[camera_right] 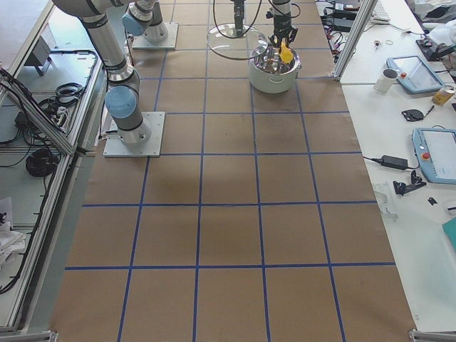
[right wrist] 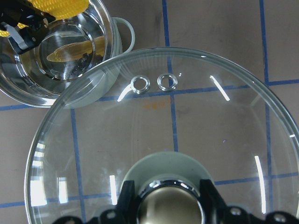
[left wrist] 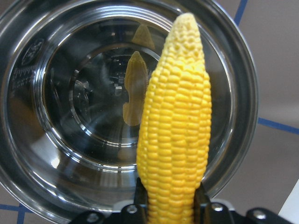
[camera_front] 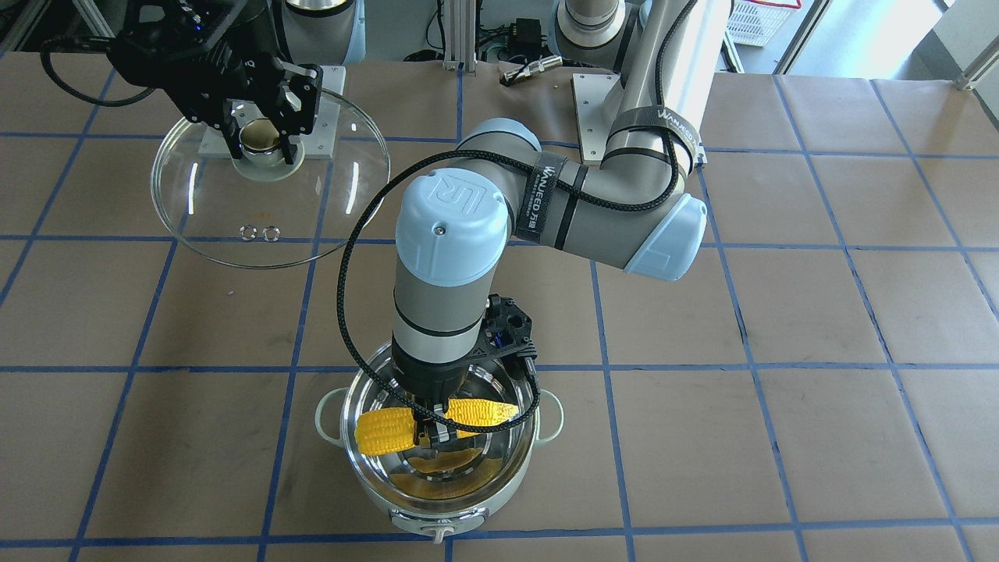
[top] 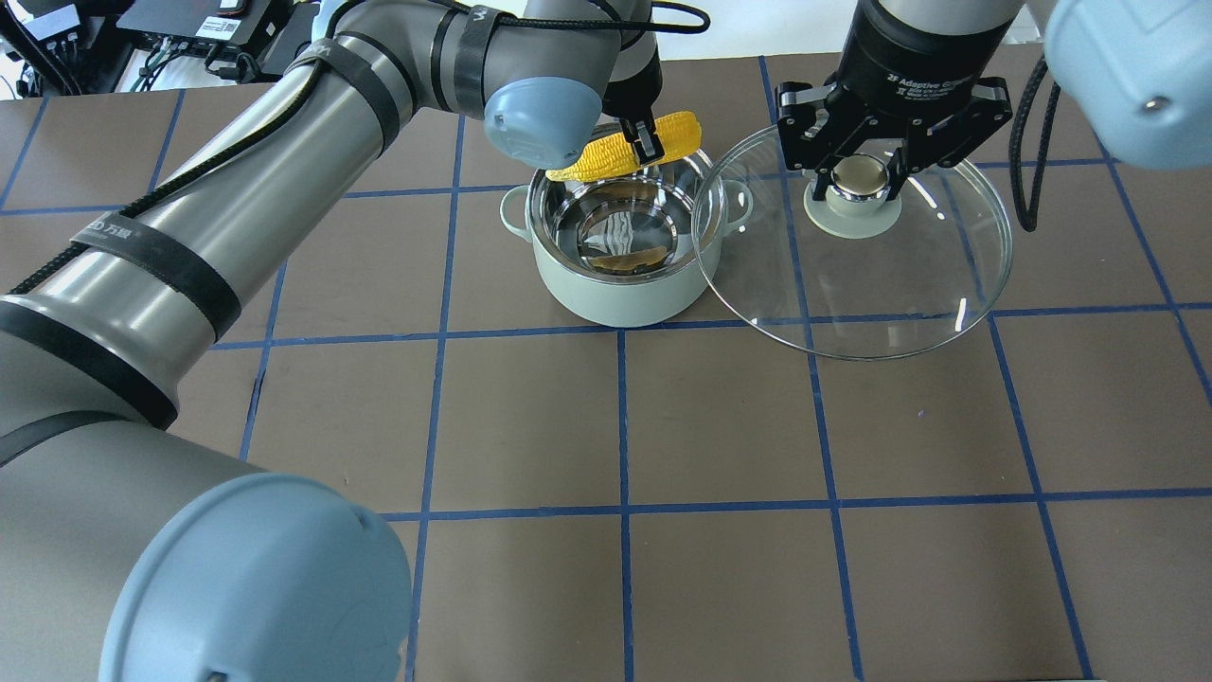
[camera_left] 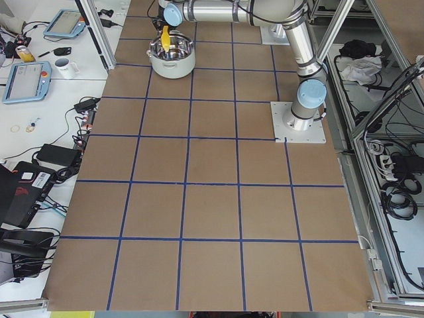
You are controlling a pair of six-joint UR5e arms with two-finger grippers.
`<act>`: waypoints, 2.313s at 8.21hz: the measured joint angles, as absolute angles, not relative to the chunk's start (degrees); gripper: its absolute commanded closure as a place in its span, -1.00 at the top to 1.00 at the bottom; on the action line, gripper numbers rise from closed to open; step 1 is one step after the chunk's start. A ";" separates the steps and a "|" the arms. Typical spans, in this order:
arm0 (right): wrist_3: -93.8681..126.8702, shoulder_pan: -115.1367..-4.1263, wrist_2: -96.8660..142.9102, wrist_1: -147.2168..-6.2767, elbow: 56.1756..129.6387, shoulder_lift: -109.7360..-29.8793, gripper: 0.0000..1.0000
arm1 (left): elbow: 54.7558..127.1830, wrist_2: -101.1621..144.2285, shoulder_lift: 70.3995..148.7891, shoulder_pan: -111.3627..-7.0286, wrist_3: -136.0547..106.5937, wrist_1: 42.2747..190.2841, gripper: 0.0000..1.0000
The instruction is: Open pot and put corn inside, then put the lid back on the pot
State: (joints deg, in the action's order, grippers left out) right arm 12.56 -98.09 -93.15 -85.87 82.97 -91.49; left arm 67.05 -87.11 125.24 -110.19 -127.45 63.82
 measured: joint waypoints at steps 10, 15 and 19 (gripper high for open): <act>12.58 -98.09 -93.25 -85.82 82.97 -91.49 -0.42 | 71.97 -82.21 123.24 -109.86 -128.30 63.68 -1.00; 12.58 -98.09 -93.25 -85.83 82.97 -91.49 -0.42 | 72.15 -79.91 124.17 -109.76 -127.84 63.79 -1.00; 12.57 -98.09 -93.25 -85.86 82.99 -91.49 -0.42 | 72.10 -80.77 123.84 -108.72 -123.77 63.73 -1.00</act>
